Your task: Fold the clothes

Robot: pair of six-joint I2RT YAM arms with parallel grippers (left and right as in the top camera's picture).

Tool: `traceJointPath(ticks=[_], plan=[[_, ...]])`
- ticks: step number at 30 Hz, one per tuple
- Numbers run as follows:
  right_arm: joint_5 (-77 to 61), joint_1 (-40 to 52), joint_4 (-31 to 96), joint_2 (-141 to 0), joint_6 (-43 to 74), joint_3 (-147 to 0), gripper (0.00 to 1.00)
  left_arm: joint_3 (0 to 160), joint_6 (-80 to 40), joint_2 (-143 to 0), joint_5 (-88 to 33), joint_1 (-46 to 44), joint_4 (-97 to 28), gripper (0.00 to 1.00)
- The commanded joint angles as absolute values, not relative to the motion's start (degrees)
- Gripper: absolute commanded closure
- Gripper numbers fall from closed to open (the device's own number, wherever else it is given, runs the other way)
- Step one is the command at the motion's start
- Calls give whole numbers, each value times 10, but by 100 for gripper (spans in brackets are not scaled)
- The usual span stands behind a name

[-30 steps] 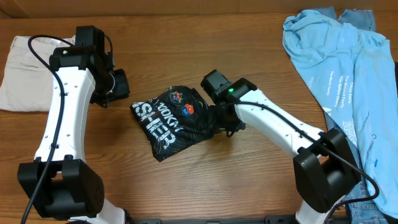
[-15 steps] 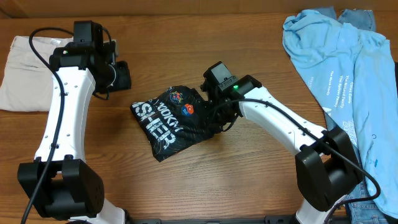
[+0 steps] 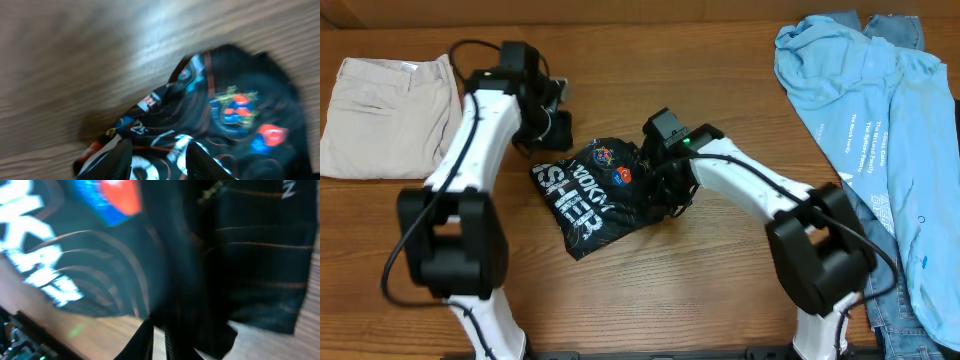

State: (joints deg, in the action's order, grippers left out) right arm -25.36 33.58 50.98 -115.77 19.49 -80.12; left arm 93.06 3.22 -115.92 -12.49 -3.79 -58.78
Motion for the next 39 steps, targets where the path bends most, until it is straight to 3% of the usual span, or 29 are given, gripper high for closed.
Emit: traceJointPath(ticks=[1,10,18,30,33,35,37,38,39], plan=[[-262,336,506,-1180,197,-798,87,938,47,-1199,-130,-37,-603,63],[-173,296,499,-1199,197,-798,87,938,21,-1263,-85,-37,-689,67],[-103,249,482,-1199,157,-798,87,900,-56,-1272,-48,-37,-773,76],[-24,246,460,-1199,123,-802,86,866,-56,-1198,-75,-53,-779,75],[-2,244,481,-1197,124,-822,86,866,-58,-1141,-75,-53,-759,69],[12,243,501,-1191,124,-843,86,866,-58,-1099,-75,-53,-731,60],[24,243,518,-1180,124,-865,85,866,-58,-1066,-75,-53,-698,46],[25,243,526,-1172,124,-876,85,866,-58,-1054,-75,-53,-679,31],[25,243,532,-1165,124,-884,85,866,-58,-1045,-75,-53,-659,24]])
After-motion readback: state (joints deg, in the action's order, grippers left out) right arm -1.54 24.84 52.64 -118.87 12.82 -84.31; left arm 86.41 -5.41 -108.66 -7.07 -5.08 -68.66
